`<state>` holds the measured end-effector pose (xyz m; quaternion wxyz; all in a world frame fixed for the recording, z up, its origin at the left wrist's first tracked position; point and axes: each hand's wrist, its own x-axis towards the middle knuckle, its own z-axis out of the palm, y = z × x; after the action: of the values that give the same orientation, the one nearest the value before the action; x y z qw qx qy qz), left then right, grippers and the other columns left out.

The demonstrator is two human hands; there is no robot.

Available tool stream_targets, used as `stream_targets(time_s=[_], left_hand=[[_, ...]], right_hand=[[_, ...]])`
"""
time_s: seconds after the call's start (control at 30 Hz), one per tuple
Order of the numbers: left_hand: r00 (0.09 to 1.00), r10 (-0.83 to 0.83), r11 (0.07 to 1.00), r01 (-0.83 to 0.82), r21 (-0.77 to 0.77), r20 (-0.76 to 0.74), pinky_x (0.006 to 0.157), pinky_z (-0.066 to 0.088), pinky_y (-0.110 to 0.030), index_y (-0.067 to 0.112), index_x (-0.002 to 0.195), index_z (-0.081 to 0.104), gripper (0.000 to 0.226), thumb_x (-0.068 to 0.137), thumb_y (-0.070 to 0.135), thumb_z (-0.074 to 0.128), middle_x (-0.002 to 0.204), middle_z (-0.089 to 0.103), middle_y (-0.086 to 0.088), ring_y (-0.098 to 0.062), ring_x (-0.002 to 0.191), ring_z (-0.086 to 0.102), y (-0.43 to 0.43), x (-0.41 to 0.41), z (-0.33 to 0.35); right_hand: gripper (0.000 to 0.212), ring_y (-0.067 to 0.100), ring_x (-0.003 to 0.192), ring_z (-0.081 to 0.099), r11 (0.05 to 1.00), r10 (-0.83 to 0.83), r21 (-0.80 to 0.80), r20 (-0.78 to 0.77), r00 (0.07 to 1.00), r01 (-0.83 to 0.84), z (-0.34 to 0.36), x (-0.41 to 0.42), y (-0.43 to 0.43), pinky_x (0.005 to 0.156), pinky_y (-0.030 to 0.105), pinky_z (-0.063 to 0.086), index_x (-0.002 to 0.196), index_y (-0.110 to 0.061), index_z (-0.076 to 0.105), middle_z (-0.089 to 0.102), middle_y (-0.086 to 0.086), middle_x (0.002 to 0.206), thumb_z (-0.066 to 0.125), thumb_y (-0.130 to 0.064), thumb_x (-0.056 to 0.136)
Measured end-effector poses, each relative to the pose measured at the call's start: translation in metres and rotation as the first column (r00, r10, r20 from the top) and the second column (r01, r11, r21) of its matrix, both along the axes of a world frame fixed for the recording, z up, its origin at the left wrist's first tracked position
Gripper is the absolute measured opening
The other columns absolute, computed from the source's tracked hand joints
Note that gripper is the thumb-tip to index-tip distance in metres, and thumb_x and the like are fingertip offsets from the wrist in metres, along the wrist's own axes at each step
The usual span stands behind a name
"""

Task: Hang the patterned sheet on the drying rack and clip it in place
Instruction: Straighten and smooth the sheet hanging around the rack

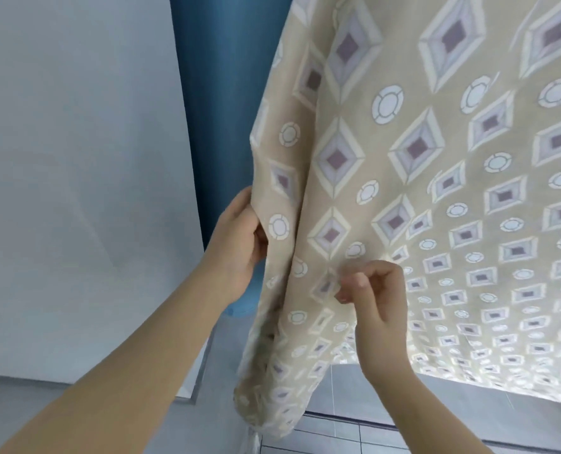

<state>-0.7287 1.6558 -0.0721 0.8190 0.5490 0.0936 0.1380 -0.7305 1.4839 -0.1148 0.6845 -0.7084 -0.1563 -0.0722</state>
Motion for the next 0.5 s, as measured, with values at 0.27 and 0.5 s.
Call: stream_targets(time_s=[0.27, 0.5], left_hand=[[0.882, -0.451, 0.821, 0.347, 0.453, 0.141, 0.074, 0.051, -0.028, 0.038, 0.111, 0.06, 0.041, 0.081, 0.053, 0.035, 0.098, 0.069, 0.001, -0.019, 0.087, 0.065, 0.0, -0.027, 0.046], [0.981, -0.162, 0.877, 0.092, 0.472, 0.11, 0.074, 0.051, -0.023, 0.031, 0.096, 0.064, 0.03, 0.095, 0.011, 0.043, 0.082, 0.07, 0.008, -0.008, 0.081, 0.065, 0.008, -0.017, 0.031]], right_hand=[[0.026, 0.006, 0.08, 0.05, 0.93, 0.044, -0.363, 0.242, 0.969, 0.049, 0.009, -0.01, 0.023, 0.068, 0.018, 0.043, 0.083, -0.037, 0.044, 0.05, -0.014, 0.085, 0.06, -0.048, 0.067], [0.025, -0.002, 0.059, 0.044, 0.952, -0.297, -0.098, -0.055, 0.953, 0.291, 0.014, 0.019, 0.0, 0.06, 0.02, 0.035, 0.076, -0.025, 0.041, 0.046, -0.012, 0.071, 0.046, -0.005, 0.091]])
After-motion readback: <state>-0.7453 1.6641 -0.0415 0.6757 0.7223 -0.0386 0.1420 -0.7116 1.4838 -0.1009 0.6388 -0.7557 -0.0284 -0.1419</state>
